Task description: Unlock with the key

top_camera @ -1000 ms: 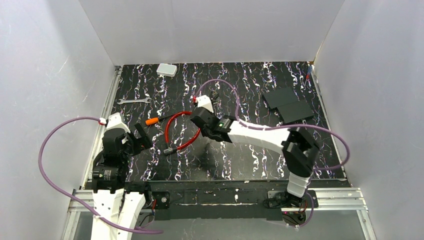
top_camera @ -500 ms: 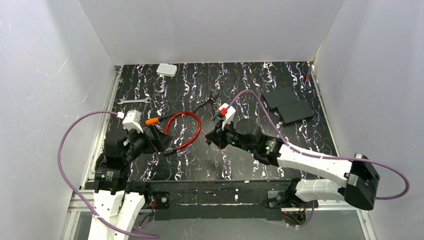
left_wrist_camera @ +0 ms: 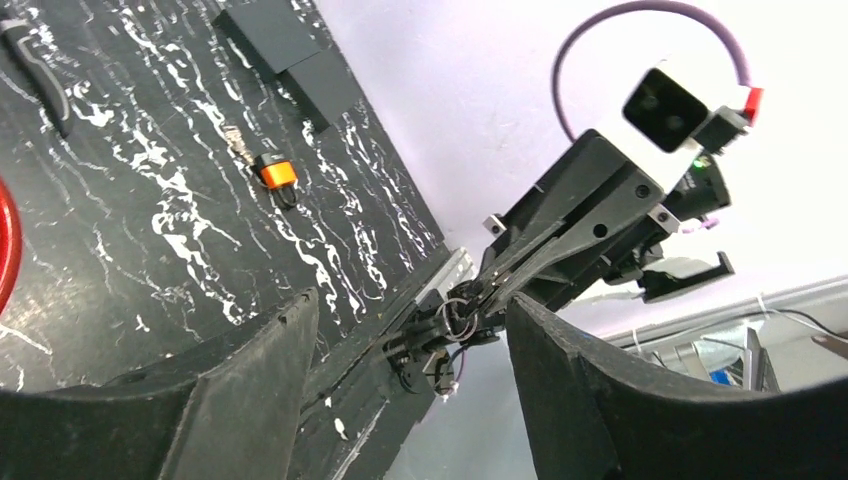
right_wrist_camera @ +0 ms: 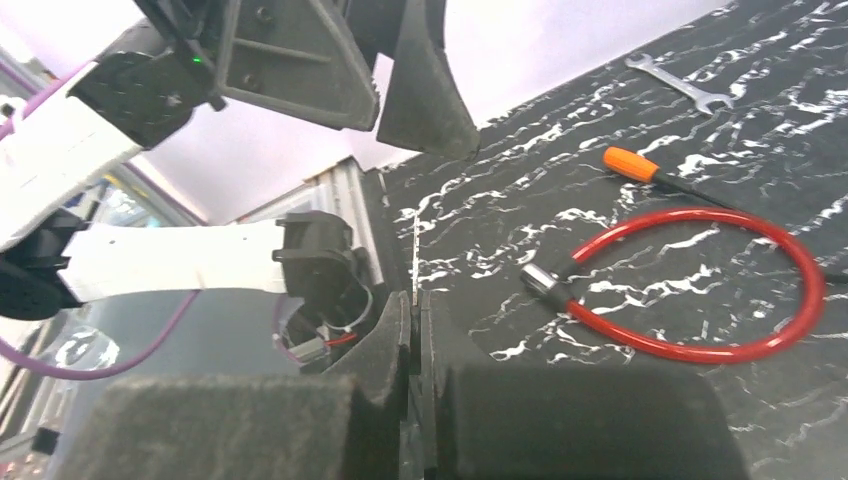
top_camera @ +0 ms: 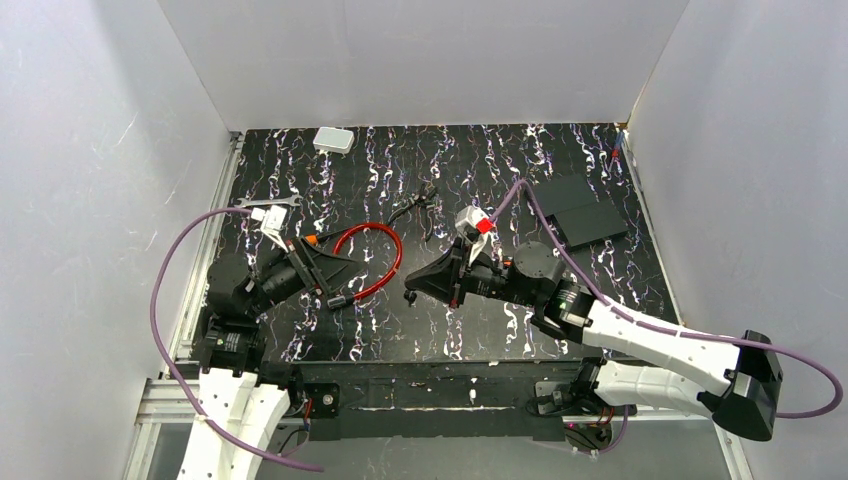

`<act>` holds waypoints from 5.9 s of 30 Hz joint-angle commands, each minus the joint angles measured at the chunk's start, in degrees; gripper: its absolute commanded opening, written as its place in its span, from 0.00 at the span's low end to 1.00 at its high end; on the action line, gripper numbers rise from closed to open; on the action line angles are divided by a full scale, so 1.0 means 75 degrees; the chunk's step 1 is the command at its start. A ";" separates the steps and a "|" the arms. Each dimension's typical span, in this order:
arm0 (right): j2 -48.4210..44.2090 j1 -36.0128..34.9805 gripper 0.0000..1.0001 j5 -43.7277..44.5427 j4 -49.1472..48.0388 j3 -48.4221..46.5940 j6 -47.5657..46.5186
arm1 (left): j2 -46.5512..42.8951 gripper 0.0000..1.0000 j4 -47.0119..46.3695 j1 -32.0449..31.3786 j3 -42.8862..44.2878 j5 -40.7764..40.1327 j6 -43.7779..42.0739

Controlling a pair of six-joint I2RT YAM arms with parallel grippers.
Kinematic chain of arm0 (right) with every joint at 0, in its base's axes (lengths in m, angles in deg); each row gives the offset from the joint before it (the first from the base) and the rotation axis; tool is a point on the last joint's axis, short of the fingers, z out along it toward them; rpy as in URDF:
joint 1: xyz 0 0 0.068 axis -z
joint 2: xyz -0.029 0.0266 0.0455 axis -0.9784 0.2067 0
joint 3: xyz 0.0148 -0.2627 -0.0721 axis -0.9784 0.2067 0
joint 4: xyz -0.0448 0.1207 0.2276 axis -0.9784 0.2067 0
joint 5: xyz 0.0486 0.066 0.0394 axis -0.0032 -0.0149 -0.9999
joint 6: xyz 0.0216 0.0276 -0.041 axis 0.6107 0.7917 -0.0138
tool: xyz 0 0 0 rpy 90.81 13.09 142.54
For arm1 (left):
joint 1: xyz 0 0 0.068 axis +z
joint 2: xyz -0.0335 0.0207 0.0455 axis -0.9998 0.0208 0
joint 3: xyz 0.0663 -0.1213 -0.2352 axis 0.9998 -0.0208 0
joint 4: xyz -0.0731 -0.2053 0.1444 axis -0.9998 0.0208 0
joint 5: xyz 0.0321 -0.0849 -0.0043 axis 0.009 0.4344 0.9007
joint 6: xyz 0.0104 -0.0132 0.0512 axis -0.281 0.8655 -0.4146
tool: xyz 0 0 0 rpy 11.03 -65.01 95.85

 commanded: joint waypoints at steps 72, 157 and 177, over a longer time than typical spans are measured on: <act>0.1160 0.0032 0.10 -0.1373 -0.2521 -0.0164 0.2663 | 0.0355 0.00 -0.1856 -0.1924 -0.0155 -0.0771 0.0054; -0.3109 0.0025 0.01 0.9485 0.7277 -0.2284 0.1375 | 1.3265 0.00 0.3400 -0.7647 0.9308 -0.9177 -0.3586; -0.2461 0.0025 0.01 0.8834 0.6686 -0.1571 0.1828 | 0.9121 0.37 0.2811 -0.7653 0.3741 -0.7631 -0.8246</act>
